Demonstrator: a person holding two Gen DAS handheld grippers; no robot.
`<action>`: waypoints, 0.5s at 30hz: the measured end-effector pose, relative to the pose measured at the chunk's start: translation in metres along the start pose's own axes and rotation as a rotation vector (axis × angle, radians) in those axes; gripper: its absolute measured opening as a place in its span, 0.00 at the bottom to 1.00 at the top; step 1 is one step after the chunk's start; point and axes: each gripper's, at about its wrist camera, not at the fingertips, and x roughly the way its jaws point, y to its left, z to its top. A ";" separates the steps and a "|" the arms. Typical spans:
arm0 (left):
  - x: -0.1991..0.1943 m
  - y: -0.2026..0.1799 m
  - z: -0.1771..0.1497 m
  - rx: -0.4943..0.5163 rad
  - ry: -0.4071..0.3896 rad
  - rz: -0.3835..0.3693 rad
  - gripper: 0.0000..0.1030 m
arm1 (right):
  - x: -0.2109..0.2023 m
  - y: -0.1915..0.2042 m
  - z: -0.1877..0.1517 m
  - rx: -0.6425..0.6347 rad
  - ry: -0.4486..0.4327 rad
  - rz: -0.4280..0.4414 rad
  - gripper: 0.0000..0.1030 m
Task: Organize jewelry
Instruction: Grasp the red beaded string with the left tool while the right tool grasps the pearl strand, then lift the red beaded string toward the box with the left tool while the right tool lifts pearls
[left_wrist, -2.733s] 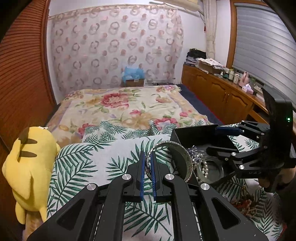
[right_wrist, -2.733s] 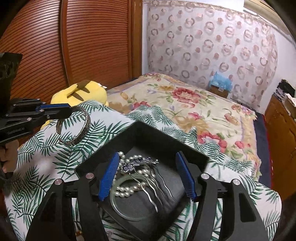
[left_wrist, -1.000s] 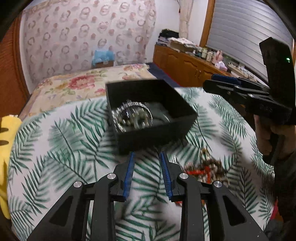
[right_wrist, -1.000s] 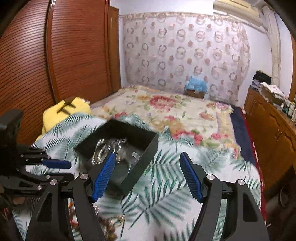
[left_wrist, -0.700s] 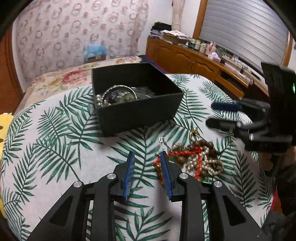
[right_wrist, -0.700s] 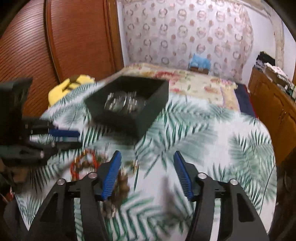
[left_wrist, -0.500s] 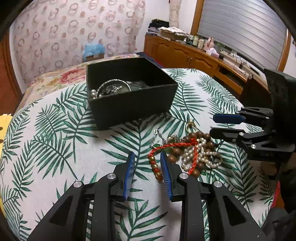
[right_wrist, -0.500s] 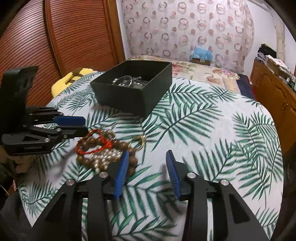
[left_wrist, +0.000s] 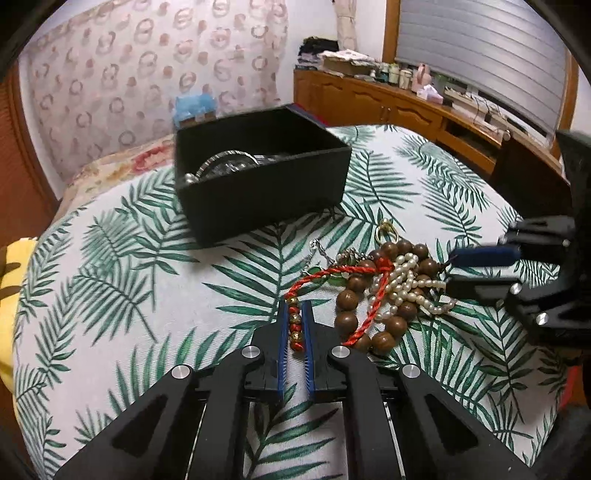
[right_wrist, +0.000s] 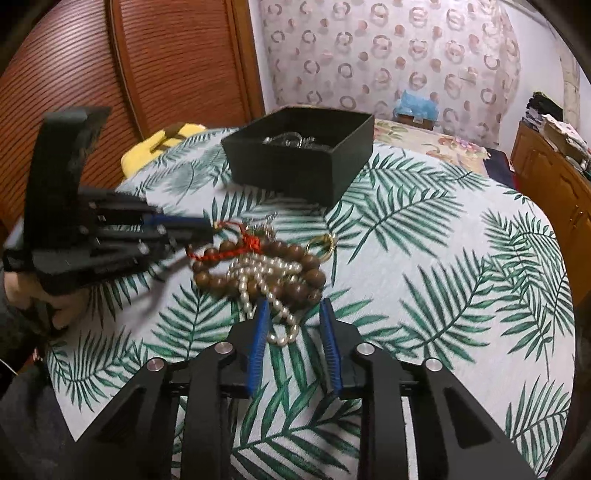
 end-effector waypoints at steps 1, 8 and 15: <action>-0.005 0.001 0.000 -0.008 -0.013 -0.002 0.06 | 0.002 0.000 -0.001 -0.003 0.007 0.000 0.27; -0.039 -0.001 0.006 -0.027 -0.098 -0.001 0.06 | 0.008 0.005 0.003 -0.027 0.029 -0.009 0.24; -0.063 -0.007 0.005 -0.028 -0.153 0.025 0.06 | 0.003 0.012 -0.005 -0.048 0.033 -0.032 0.05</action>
